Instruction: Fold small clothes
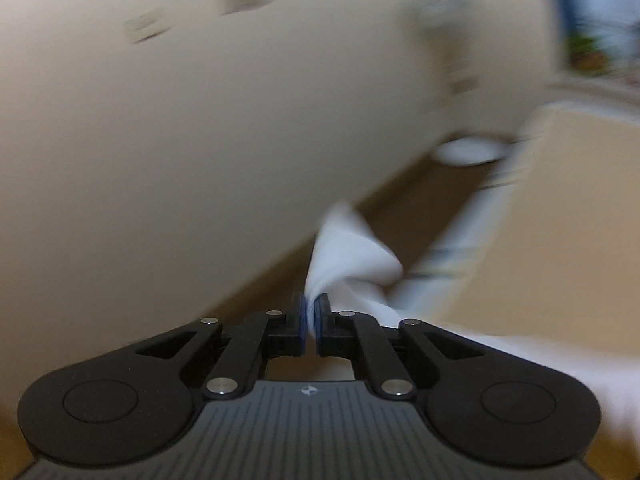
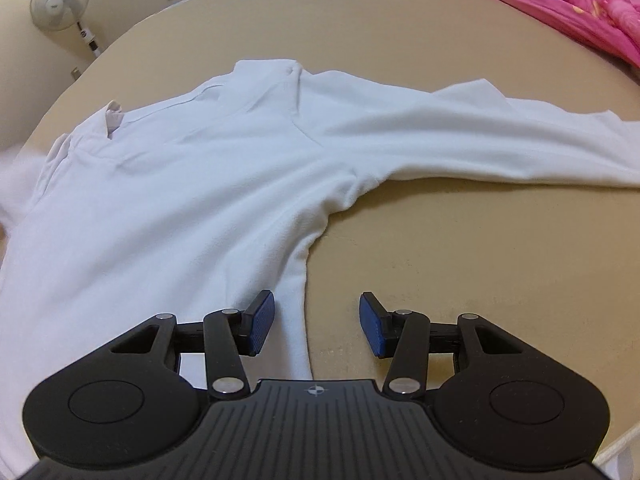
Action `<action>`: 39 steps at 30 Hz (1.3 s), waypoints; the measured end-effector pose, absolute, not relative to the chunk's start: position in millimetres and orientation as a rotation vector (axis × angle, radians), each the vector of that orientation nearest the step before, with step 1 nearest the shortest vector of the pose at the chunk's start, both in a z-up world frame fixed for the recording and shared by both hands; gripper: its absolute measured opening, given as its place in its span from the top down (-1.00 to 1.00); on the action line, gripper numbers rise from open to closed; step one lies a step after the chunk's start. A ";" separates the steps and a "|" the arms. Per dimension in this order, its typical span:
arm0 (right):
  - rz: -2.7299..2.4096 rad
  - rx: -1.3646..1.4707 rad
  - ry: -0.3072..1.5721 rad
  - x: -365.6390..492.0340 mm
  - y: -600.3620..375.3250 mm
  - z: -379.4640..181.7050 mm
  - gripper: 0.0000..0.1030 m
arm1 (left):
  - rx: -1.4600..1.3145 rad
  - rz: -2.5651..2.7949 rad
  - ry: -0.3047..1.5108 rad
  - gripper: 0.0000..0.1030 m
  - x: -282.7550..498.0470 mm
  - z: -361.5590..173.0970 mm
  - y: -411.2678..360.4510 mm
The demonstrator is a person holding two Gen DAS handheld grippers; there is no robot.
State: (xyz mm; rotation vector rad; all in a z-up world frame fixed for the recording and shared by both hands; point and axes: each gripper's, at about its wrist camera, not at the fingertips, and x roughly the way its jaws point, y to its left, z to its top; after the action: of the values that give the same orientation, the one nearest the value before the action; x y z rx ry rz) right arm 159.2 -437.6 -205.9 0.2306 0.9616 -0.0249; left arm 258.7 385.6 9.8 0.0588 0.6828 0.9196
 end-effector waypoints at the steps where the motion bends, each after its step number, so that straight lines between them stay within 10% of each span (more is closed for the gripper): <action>1: -0.029 0.227 0.961 159.3 -438.9 -206.6 0.04 | 0.020 0.987 0.719 0.82 255.7 6.5 407.4; 17: -0.067 0.269 0.994 124.3 -450.0 -207.8 0.28 | -0.049 0.294 1.018 0.51 264.9 -106.9 233.1; 24: -0.056 0.424 1.077 52.5 -462.2 -209.4 0.28 | -0.192 0.040 1.010 0.49 153.4 -50.0 194.9; 31: -0.028 0.399 1.124 5.7 -451.3 -219.0 0.29 | -0.179 0.054 1.221 0.49 62.4 -136.3 196.2; 39: -0.033 0.418 1.093 -8.0 -454.4 -214.0 0.92 | -0.129 0.033 1.286 0.89 66.1 -163.9 195.9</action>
State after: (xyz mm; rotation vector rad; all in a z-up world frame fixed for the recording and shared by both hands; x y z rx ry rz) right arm -8.0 -454.4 -214.0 0.4176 1.0928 -0.0329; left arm 66.1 195.9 -163.9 -0.1292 1.2862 0.0333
